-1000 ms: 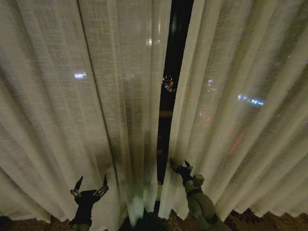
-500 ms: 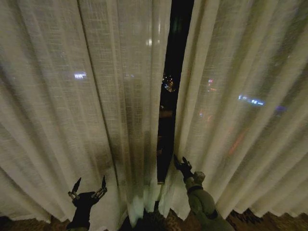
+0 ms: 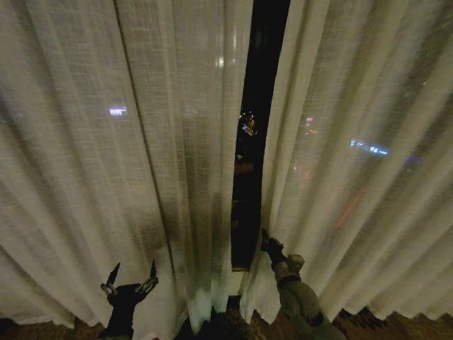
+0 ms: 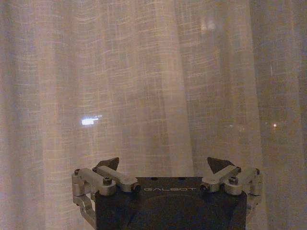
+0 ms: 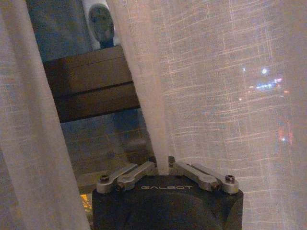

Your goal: Open the curtains by pulling them apart, changing their state from closed to fully open.

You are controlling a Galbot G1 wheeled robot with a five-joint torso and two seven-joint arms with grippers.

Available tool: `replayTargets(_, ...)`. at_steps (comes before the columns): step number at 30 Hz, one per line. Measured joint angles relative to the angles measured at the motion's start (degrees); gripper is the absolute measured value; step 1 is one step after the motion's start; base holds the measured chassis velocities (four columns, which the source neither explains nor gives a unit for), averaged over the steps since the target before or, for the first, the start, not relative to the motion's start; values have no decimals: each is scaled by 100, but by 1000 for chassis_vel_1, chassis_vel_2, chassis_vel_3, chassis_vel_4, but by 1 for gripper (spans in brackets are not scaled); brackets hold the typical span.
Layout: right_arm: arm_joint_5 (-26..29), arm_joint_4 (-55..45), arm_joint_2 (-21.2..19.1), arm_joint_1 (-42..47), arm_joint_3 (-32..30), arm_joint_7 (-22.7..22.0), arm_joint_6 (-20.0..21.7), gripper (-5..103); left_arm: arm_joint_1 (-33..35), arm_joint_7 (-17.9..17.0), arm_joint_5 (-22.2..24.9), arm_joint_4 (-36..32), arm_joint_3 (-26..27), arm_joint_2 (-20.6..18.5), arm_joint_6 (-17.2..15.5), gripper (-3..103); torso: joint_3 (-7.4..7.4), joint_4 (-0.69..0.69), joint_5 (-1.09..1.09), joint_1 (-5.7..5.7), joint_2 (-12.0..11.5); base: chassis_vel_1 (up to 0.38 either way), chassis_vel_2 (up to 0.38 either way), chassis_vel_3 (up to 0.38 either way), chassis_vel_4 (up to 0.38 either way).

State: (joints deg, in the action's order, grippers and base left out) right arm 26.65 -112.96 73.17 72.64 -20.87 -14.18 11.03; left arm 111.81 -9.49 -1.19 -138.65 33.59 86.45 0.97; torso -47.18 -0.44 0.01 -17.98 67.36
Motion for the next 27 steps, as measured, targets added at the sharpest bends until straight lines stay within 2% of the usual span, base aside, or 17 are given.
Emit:
replayTargets(13,64,11,38,-4,26,139,81,0,58,2,0,66,43,-5,130,100,0,0,-1,-1,0,-5,-25,1,27)
replayTargets(20,83,-10,53,26,-46,138,83,0,85,4,-2,137,47,2,255,100,0,0,-1,-1,0,-63,-218,71,185)
replayTargets(27,129,-19,38,36,-194,139,71,0,172,5,-114,268,-29,21,461,100,0,0,0,1,1,-152,-334,158,341)
